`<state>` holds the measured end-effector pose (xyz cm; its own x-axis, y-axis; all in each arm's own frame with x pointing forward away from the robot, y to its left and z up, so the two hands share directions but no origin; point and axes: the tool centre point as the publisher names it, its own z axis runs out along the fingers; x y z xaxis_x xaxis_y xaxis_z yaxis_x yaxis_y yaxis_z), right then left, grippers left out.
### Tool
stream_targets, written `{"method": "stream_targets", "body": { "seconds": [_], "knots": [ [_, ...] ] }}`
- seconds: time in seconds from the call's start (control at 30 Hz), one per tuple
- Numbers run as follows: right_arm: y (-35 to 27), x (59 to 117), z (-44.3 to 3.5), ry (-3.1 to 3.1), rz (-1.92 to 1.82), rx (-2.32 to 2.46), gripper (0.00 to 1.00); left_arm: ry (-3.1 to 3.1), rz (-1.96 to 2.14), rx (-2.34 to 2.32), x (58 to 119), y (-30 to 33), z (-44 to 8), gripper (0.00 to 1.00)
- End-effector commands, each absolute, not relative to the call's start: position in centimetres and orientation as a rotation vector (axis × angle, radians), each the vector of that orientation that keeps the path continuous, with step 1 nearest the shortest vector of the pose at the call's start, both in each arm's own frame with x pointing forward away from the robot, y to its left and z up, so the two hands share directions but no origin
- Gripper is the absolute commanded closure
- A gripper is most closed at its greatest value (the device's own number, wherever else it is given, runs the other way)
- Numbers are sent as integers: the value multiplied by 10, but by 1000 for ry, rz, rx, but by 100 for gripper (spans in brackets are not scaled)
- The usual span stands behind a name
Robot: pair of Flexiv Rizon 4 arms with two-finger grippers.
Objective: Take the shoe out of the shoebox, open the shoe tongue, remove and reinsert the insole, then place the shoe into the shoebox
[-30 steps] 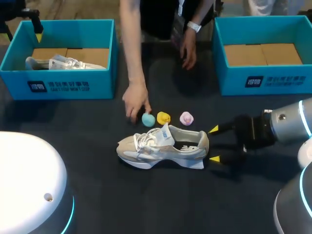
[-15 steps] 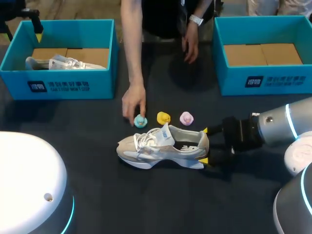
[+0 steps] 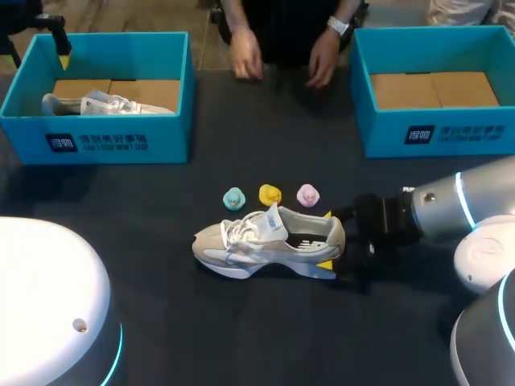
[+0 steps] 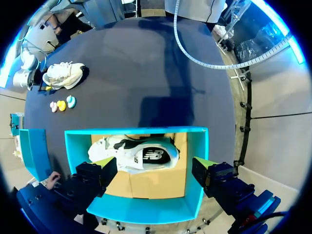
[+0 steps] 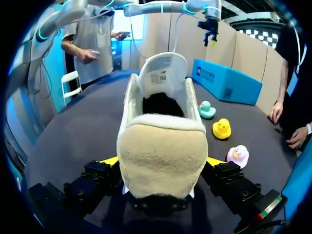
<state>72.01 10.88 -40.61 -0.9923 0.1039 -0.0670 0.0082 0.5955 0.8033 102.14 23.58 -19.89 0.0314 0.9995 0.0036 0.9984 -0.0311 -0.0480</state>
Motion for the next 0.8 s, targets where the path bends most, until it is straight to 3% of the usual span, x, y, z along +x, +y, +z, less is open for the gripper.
{"method": "stream_targets", "body": {
  "seconds": [0.03,0.53,0.6,0.63,0.67,0.7,0.73,0.8],
  "knots": [
    [118,726,-415,2711,1369,99,0,-2161,42,-2232,1020,236,-199,0],
    [126,724,-423,2745,1368,104,0,-2161,42,-2232,1020,236,-199,0],
    [126,723,-423,2748,1365,102,51,-2161,42,-2232,1020,236,-199,0],
    [126,723,-423,2750,1363,100,55,-2161,42,-2232,1020,236,-199,0],
    [126,723,-423,2754,1361,97,70,-2161,42,-2232,1020,236,-199,0],
    [126,723,-423,2755,1360,95,94,-2161,42,-2232,1020,236,-199,0],
    [126,723,-423,2757,1360,92,100,-2161,42,-2232,1020,236,-199,0],
    [126,722,-423,2762,1359,80,100,-2161,42,-2232,1020,236,-199,0]
  ]
}}
